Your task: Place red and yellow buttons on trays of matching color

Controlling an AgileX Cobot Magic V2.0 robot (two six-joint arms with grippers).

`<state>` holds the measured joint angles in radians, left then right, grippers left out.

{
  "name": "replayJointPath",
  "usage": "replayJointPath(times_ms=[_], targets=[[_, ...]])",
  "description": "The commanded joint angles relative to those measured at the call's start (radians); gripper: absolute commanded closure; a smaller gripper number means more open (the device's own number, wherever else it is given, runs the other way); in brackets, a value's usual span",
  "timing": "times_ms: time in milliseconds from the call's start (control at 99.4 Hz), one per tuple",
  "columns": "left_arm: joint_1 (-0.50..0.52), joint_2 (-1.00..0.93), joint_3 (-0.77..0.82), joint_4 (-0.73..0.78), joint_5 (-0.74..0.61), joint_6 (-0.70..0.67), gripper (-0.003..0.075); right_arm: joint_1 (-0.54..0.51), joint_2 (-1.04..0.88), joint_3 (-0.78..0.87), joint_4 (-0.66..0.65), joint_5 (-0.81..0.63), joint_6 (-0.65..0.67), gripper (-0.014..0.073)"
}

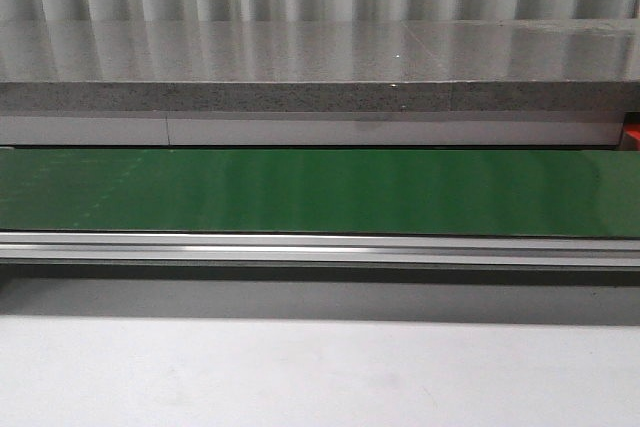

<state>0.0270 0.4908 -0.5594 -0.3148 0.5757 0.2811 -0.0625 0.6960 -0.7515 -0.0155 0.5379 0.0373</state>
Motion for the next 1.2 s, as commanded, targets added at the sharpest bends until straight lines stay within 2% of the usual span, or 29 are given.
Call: replayJointPath(times_ms=[0,231,403,624,715,936,1188], targets=[[-0.006,0.003,-0.027,-0.015,-0.068,-0.002,0.0739,0.003,-0.083,0.071,-0.007,-0.229,-0.009,0.0718],[-0.006,0.003,-0.027,-0.015,-0.068,-0.002,0.0739,0.003,-0.315,0.38,-0.007,-0.525,-0.008,0.0718],[-0.006,0.003,-0.027,-0.015,-0.068,-0.002,0.0739,0.003,-0.513,0.59,-0.007,-0.641,-0.008,0.0718],[-0.006,0.003,-0.027,-0.015,-0.068,-0.002,0.0739,0.003,-0.732,0.733,-0.006,-0.652,-0.008,0.0718],[-0.006,0.003,-0.027,-0.015,-0.065,-0.002,0.0739,0.004,-0.722,0.765,-0.006,-0.673,-0.008,0.0718],[-0.006,0.003,-0.027,-0.015,-0.065,-0.002,0.0739,0.004,-0.723,0.764,-0.006,-0.601,-0.004,0.0718],[-0.006,0.003,-0.027,-0.015,-0.065,-0.002,0.0739,0.004,-0.723,0.764,-0.006,-0.595,-0.004,0.0718]])
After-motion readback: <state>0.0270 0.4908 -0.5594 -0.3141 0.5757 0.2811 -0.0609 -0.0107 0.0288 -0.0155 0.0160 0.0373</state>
